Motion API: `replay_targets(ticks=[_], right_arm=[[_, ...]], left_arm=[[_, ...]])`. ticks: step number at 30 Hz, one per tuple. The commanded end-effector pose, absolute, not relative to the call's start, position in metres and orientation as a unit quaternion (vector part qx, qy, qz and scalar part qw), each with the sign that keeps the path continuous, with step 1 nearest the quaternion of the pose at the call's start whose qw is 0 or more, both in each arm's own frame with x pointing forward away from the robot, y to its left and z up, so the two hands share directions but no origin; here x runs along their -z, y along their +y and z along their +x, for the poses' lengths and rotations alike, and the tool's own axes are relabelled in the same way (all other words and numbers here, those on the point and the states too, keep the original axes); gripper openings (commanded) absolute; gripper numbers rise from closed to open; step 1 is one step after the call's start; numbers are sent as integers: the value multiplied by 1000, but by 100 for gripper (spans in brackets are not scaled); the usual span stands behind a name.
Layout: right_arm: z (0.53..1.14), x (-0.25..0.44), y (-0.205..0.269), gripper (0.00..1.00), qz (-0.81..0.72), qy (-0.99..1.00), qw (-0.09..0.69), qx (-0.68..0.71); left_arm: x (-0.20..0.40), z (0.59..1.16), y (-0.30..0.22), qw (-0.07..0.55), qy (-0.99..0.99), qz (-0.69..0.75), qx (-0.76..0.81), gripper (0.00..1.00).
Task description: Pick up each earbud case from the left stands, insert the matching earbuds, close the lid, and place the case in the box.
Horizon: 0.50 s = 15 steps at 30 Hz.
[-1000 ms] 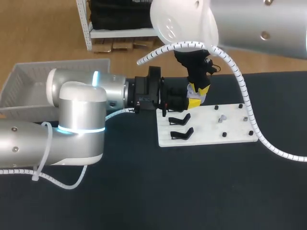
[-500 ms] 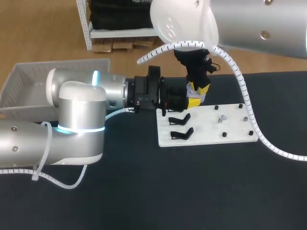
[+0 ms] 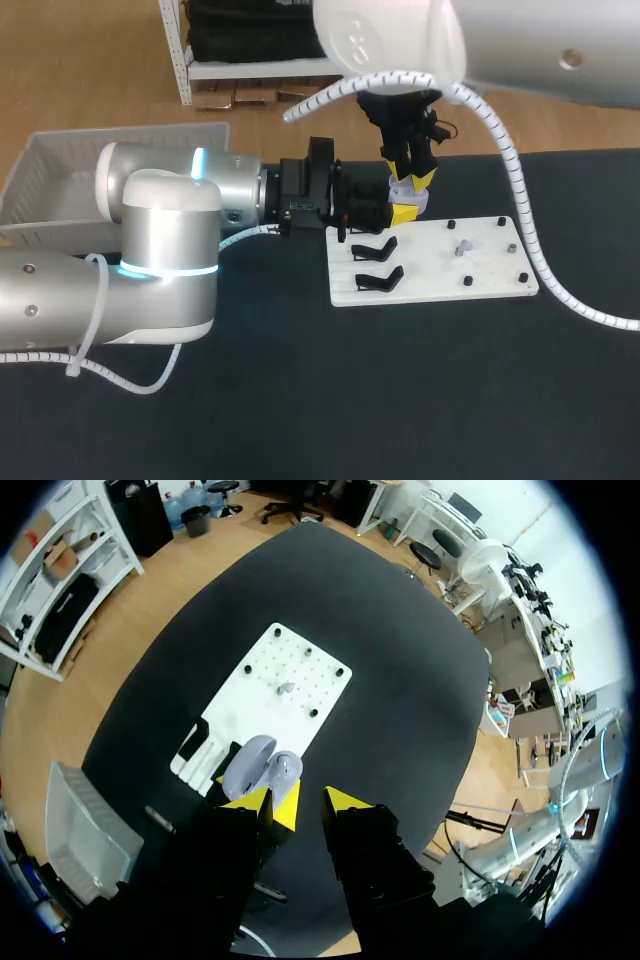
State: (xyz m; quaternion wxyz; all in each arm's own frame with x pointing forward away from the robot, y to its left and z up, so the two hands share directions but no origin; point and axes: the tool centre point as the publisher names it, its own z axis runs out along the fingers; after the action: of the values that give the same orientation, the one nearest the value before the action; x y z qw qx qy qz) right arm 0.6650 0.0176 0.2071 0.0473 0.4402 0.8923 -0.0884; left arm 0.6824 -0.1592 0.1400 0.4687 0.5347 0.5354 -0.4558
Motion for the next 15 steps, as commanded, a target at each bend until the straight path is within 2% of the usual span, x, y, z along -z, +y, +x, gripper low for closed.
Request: replay_targets(ticks=[1, 8, 9, 15], right_arm=[[634, -214, -1, 30, 404, 910, 96, 10], [618, -216, -27, 32, 330, 930, 139, -86], [616, -216, -32, 36, 317, 932, 148, -94], [609, -215, -47, 34, 246, 950, 139, -131]], left_arm=[[-138, 681, -159, 474, 533, 533, 455, 0], [-138, 681, -159, 474, 533, 533, 455, 0], [-138, 681, -159, 474, 533, 533, 455, 0], [-138, 681, -159, 474, 533, 533, 455, 0]])
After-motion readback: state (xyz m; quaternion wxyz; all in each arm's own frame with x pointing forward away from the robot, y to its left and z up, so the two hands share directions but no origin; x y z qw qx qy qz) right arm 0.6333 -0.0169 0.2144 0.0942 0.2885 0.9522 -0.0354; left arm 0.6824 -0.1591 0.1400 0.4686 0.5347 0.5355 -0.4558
